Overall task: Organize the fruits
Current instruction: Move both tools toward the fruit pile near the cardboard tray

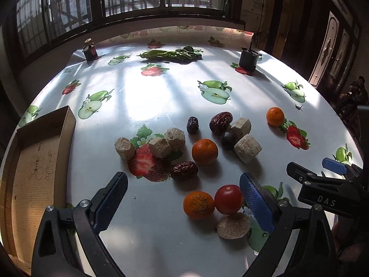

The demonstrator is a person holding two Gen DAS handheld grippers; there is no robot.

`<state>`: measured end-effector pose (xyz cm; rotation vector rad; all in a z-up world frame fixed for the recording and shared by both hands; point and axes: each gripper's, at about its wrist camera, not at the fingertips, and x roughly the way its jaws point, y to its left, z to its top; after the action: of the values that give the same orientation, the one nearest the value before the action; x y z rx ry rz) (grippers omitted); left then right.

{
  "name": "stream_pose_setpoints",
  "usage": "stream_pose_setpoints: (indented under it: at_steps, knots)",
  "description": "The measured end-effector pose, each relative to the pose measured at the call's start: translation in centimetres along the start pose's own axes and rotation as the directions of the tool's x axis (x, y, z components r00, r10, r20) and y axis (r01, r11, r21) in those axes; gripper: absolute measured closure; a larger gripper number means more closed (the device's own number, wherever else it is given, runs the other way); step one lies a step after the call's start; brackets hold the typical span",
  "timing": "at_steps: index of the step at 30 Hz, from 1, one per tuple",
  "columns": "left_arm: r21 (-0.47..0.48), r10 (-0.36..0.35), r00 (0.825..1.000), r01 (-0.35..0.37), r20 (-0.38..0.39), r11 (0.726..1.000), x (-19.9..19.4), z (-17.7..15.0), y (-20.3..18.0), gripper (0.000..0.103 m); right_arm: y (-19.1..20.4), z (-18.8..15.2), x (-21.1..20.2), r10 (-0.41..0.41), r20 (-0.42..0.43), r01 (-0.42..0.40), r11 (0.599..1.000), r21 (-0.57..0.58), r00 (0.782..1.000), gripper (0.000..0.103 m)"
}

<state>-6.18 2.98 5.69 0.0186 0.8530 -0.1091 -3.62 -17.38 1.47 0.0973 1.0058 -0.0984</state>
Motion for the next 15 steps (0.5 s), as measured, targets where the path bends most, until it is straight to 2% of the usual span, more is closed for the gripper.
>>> stream_pose_setpoints:
  at_steps: [3, 8, 15]
  knots:
    - [-0.010, 0.018, 0.998, -0.017, 0.067, 1.000, -2.7, -0.1, 0.9, 0.005, 0.3, -0.6, -2.2, 0.002, 0.059, -0.002, 1.000, 0.011, 0.998, 0.001]
    - [-0.002, 0.068, 0.988, -0.068, 0.135, 0.998, -5.4, -0.7, 1.8, 0.005, 1.0, -1.4, -5.7, 0.023, 0.155, -0.028, 0.999, 0.029, 0.988, 0.001]
    - [0.003, 0.080, 0.982, -0.082, 0.173, 0.997, -6.9, -1.9, 2.5, 0.005, 2.5, -3.7, -9.4, -0.009, 0.304, 0.012, 1.000, -0.009, 0.953, 0.001]
